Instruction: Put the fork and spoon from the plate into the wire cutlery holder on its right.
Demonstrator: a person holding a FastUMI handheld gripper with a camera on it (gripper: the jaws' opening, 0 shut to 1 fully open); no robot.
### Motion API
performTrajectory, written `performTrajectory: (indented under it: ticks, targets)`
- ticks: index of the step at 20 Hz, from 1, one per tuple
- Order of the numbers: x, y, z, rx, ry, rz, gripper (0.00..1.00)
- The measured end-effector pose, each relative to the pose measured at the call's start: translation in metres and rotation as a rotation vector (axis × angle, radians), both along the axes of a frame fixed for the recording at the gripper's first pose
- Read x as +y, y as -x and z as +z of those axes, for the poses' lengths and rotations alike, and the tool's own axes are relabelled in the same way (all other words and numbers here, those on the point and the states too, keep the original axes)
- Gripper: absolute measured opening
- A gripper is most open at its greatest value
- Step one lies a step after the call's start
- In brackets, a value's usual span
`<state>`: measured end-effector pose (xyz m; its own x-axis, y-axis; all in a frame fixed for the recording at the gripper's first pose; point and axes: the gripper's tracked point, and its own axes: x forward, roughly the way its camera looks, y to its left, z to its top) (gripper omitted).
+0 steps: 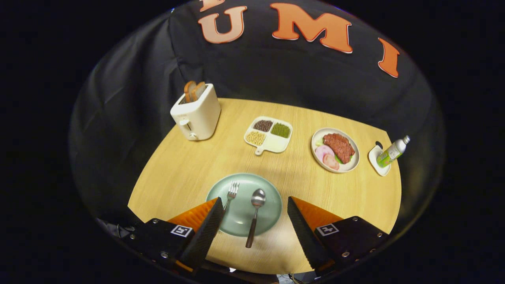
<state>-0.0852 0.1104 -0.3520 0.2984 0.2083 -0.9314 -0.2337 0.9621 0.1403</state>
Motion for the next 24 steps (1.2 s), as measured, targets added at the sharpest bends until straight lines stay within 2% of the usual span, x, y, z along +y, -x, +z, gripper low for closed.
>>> performTrajectory:
  ticks: [4, 9, 15, 19, 23, 24]
  targets:
    - [0.003, 0.023, -0.046, 0.139, 0.038, 0.029, 0.95]
    - [0.018, 0.046, -0.086, 0.300, 0.018, 0.011, 0.81]
    - [0.018, 0.056, -0.121, 0.410, 0.091, 0.029, 0.67]
    - [0.021, 0.062, -0.139, 0.461, 0.092, -0.007, 0.53]
    - [0.023, 0.069, -0.149, 0.492, 0.094, -0.026, 0.33]
    - [0.024, 0.069, -0.151, 0.498, 0.097, -0.031, 0.24]
